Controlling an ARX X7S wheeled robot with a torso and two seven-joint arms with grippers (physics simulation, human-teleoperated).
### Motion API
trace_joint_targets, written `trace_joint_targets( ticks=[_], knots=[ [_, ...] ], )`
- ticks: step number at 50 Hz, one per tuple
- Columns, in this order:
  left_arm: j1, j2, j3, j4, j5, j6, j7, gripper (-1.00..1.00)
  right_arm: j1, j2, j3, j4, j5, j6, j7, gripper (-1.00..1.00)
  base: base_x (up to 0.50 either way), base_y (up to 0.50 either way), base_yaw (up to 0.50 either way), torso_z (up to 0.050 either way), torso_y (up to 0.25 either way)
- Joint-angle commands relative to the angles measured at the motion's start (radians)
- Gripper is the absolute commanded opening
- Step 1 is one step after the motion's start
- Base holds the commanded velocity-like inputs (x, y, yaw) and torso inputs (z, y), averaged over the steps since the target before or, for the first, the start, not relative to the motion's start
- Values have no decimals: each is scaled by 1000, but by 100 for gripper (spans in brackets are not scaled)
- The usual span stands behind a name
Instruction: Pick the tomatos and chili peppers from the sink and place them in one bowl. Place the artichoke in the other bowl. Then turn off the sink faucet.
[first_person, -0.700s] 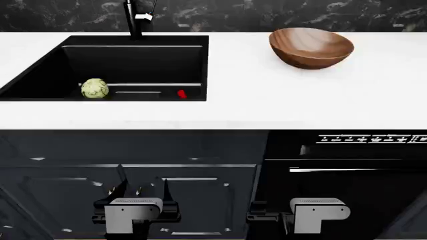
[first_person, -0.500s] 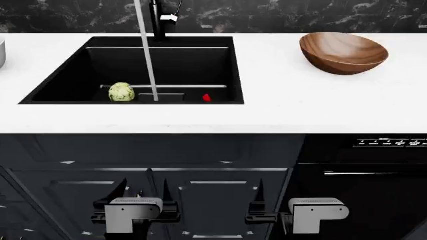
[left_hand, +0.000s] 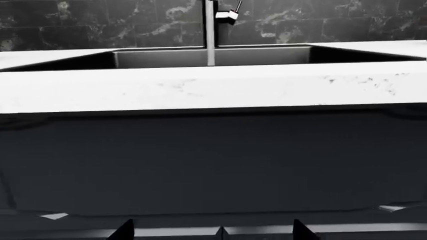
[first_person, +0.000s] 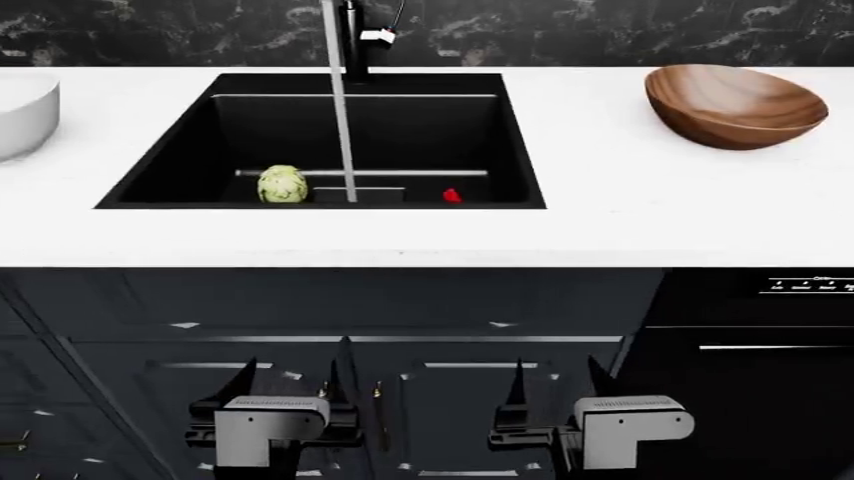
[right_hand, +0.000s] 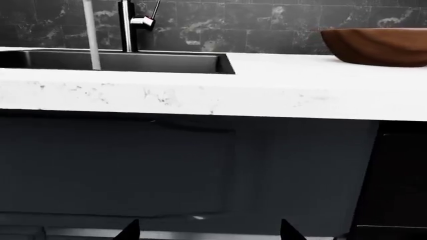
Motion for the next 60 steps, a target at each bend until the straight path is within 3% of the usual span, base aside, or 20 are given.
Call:
trace_joint_targets(
  ticks=[1, 14, 23, 60],
  knots=[
    [-1, -16, 14, -3, -10, -6, -21, 100, 5, 14, -23, 10, 16, -7, 11, 100, 0, 500, 0, 0, 0],
    [1, -31, 38, -1, -20, -3, -36, 100, 12, 28, -37, 19, 28, 0, 33, 100, 19, 500, 0, 0, 0],
    [-1, -41, 55, -2, -20, -5, -49, 100, 12, 36, -46, 21, 39, -5, 46, 100, 359, 348, 0, 0, 0],
    [-6, -74, 72, 2, -55, 8, -88, 100, 16, 62, -78, 20, 67, 12, 92, 100, 15, 5, 0, 4, 0]
  ],
)
